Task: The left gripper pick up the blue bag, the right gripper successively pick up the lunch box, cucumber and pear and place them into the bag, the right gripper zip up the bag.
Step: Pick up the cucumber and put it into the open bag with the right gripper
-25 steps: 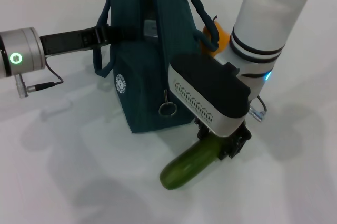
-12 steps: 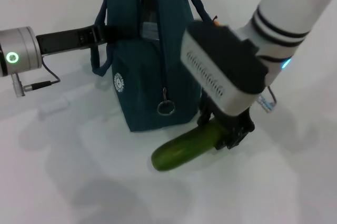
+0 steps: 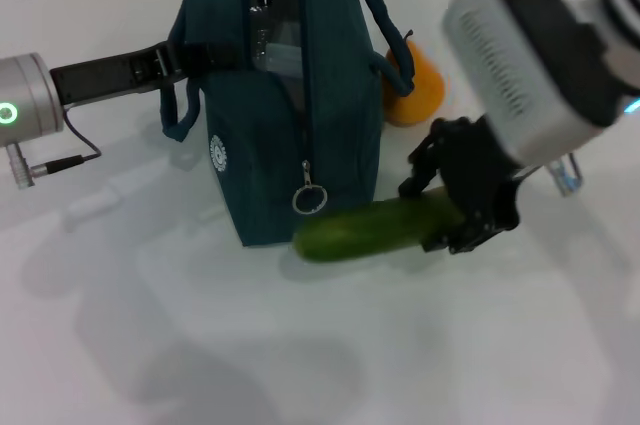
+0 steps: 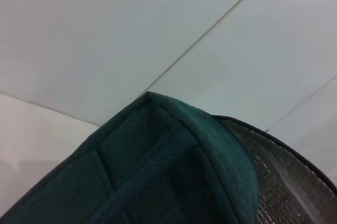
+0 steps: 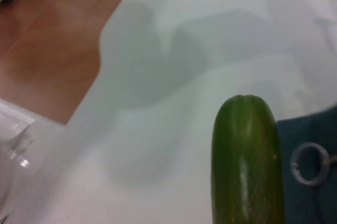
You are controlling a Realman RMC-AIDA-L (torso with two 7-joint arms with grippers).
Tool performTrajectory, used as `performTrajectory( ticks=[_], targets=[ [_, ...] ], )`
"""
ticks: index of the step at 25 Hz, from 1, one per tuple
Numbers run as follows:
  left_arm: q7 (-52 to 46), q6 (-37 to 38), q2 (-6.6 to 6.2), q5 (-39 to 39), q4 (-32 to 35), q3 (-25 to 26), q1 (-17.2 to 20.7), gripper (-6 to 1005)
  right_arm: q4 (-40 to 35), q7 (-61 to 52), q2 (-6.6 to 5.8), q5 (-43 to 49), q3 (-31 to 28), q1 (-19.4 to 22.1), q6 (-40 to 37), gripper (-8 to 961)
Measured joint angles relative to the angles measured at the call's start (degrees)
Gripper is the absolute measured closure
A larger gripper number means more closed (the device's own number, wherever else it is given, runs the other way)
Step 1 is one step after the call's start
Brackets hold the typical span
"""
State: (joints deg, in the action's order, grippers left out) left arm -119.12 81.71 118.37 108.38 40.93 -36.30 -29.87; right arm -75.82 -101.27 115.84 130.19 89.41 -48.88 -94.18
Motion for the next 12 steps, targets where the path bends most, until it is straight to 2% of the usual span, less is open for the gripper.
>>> performTrajectory(
  ticks=[8,12],
  targets=[
    [-0.3,0.7,0.41,-0.3,-0.2,0.0,0.3,963,-11.5,0.5,-0.10,-1.4,-8.1,11.2,-0.6,403],
    [-0.2,1.7,0.47,-1.3,-0.2,0.0,0.6,963,-15.1,0.5,-0.13,-4.1,-11.7,14.3,-0.8,403]
  ],
)
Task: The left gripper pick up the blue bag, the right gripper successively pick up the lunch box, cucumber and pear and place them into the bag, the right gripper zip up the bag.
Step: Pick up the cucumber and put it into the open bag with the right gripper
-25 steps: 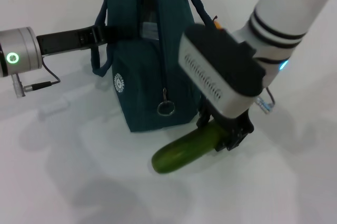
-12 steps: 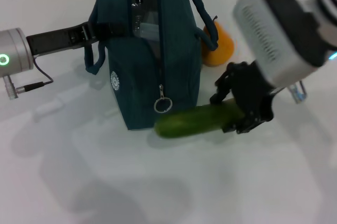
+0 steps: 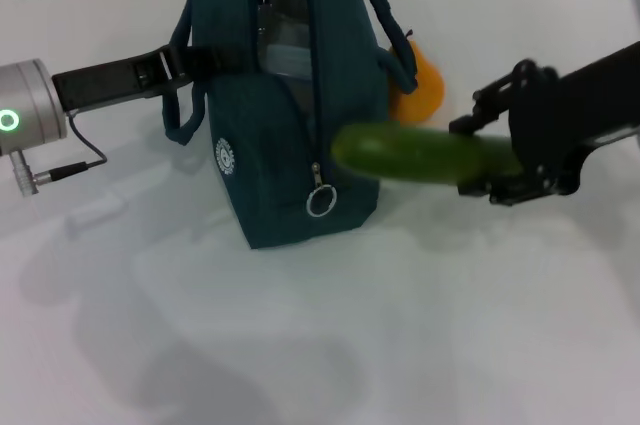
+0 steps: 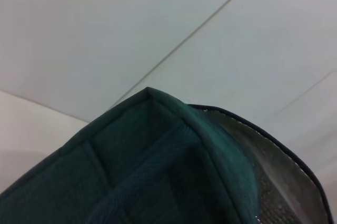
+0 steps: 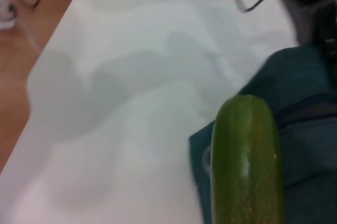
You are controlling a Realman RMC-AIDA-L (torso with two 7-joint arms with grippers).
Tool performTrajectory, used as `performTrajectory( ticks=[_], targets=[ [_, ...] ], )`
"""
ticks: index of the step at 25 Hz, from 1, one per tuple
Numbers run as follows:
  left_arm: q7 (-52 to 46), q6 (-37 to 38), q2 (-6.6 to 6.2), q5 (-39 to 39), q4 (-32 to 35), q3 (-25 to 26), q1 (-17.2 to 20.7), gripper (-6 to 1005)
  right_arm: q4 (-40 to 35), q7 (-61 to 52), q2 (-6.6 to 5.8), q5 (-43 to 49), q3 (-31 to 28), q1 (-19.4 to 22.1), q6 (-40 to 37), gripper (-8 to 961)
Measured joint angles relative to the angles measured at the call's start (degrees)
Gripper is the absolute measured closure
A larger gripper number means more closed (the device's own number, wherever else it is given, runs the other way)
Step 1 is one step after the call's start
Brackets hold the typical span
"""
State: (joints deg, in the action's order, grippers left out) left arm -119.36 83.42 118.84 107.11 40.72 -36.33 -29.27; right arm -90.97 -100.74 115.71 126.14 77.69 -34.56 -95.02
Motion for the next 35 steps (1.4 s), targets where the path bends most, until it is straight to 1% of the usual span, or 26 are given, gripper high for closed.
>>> performTrajectory(
  ticks=[4,9,15,23,29,35],
  targets=[
    [0.1,0.7,0.20,-0.2,0.0,-0.2,0.1,963,-1.1,0.0,0.07,-5.1,-3.7,2.2,0.7,403],
    [0.2,0.9,0.31,-0.2,0.0,-0.3,0.4,964,-0.7,2.0,0.00,-15.7,-6.2,4.6,3.9,404],
    [0.2,1.0,0.33,-0.2,0.0,-0.4,0.5,964,0.1,9.0,0.11,-23.5,-6.1,8.5,9.5,404],
    [0.2,1.0,0.33,-0.2,0.0,-0.4,0.4,964,4.1,25.4,0.23,-34.0,-1.6,13.9,18.2,404],
    [-0.1,1.0,0.33,-0.3,0.0,-0.4,0.3,964,9.6,32.0,0.13,-41.0,-1.4,14.0,20.1,404],
    [0.0,1.3,0.38,-2.4,-0.1,-0.4,0.3,964,17.3,36.8,-0.06,-47.8,-2.7,11.1,21.2,404]
  ],
)
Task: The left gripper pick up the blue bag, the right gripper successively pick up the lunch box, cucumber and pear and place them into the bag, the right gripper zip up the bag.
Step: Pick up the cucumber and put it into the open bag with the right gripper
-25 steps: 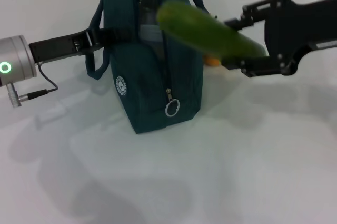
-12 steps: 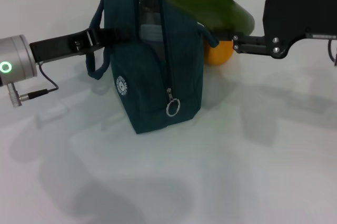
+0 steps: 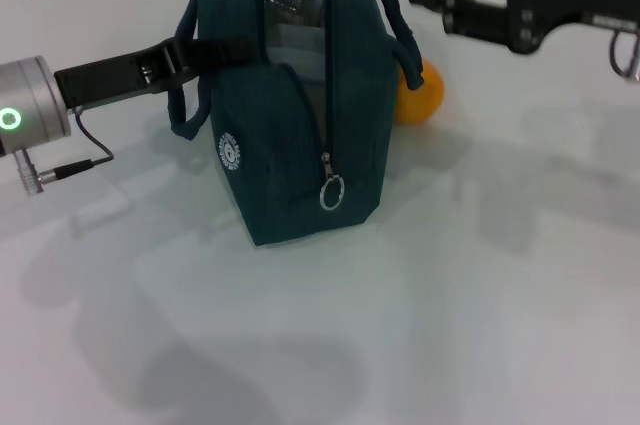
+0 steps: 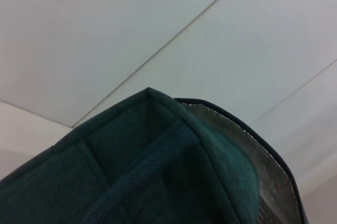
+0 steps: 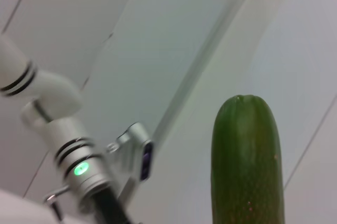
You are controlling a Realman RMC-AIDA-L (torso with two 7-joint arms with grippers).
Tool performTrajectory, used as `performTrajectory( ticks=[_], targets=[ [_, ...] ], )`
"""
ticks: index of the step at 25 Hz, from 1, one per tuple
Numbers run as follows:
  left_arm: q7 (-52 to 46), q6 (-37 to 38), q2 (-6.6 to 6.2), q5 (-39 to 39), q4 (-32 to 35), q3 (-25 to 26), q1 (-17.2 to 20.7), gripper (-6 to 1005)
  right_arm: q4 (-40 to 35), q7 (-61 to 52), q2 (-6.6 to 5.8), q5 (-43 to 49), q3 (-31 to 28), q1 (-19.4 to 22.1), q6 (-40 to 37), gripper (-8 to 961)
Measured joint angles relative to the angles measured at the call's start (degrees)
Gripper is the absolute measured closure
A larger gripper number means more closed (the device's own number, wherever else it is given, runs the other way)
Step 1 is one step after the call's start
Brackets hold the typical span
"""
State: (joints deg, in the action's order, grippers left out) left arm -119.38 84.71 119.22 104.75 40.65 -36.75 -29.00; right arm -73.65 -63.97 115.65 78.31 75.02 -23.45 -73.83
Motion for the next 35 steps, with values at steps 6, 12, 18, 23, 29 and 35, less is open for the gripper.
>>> performTrajectory(
  ticks=[6,12,18,23,29,35],
  targets=[
    [0.2,0.0,0.05,-0.2,0.0,0.0,-0.2,964,9.7,3.7,0.02,-7.7,-0.5,-5.6,1.2,404],
    [0.2,-0.2,0.04,-0.2,0.0,0.0,-0.7,964,25.6,7.9,0.09,-17.1,-0.5,-15.5,1.8,404],
    [0.6,-0.4,0.04,-0.2,0.0,0.1,-0.9,964,37.7,9.9,0.53,-19.7,0.0,-23.0,1.2,402],
    [1.2,-1.0,0.14,-0.3,-0.4,0.1,-0.9,964,41.7,9.6,0.58,-21.5,0.9,-24.2,-0.1,394],
    [2.6,-1.1,0.21,-0.3,-2.2,0.3,-1.0,963,45.8,8.6,0.55,-26.5,3.2,-23.7,-1.1,383],
    [2.8,-1.2,0.17,-1.2,-2.3,0.3,-0.7,963,49.6,7.0,0.54,-27.3,3.3,-23.6,-1.6,373]
  ],
)
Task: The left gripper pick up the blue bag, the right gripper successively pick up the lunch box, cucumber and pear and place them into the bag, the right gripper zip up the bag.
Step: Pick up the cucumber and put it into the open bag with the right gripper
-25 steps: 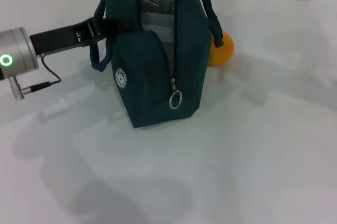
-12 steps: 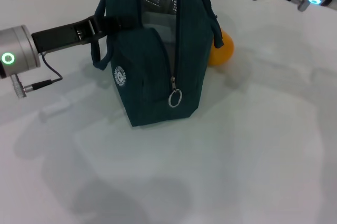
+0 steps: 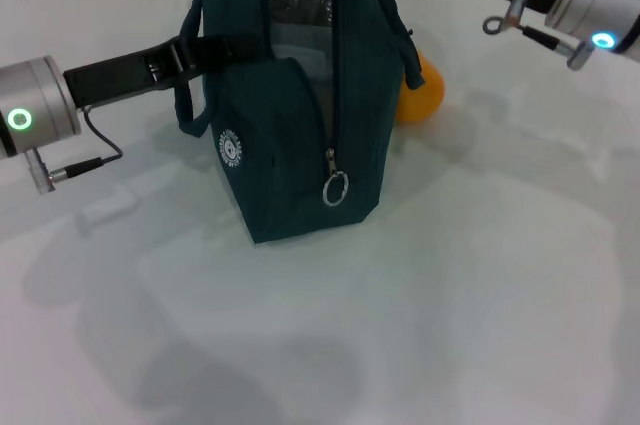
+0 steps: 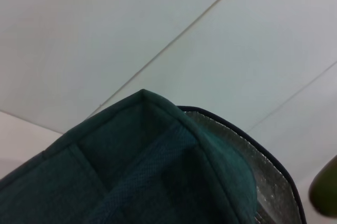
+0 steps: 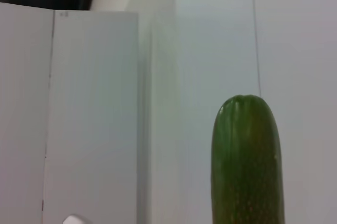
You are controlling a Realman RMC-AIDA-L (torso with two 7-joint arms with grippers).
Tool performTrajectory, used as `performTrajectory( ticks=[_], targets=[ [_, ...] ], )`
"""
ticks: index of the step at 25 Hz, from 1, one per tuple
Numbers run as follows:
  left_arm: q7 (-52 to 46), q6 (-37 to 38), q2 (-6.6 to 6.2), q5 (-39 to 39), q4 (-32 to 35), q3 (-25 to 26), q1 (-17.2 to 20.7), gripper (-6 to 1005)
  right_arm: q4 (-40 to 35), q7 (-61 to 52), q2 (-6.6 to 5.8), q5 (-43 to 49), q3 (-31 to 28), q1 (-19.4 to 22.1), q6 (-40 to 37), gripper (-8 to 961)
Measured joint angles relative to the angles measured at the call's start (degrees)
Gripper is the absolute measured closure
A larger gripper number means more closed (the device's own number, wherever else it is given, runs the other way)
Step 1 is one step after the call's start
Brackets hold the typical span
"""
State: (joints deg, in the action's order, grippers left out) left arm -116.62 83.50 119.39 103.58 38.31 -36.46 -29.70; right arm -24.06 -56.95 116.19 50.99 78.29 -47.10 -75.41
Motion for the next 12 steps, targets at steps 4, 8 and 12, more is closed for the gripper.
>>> performTrajectory(
  ticks=[4,8,12],
  targets=[
    [0.4,0.0,-0.02,-0.4,0.0,0.0,0.2,963,1.3,-1.1,-0.01,-0.1,0.5,0.4,-0.4,366],
    [0.6,0.0,0.00,-0.4,0.0,0.0,0.2,963,2.3,-1.9,-0.01,-1.2,2.7,0.8,-0.8,359],
    [0.6,0.0,0.00,-0.4,0.0,-0.1,0.2,963,3.2,-2.0,-0.01,-5.3,7.9,0.8,-0.4,352]
  ],
)
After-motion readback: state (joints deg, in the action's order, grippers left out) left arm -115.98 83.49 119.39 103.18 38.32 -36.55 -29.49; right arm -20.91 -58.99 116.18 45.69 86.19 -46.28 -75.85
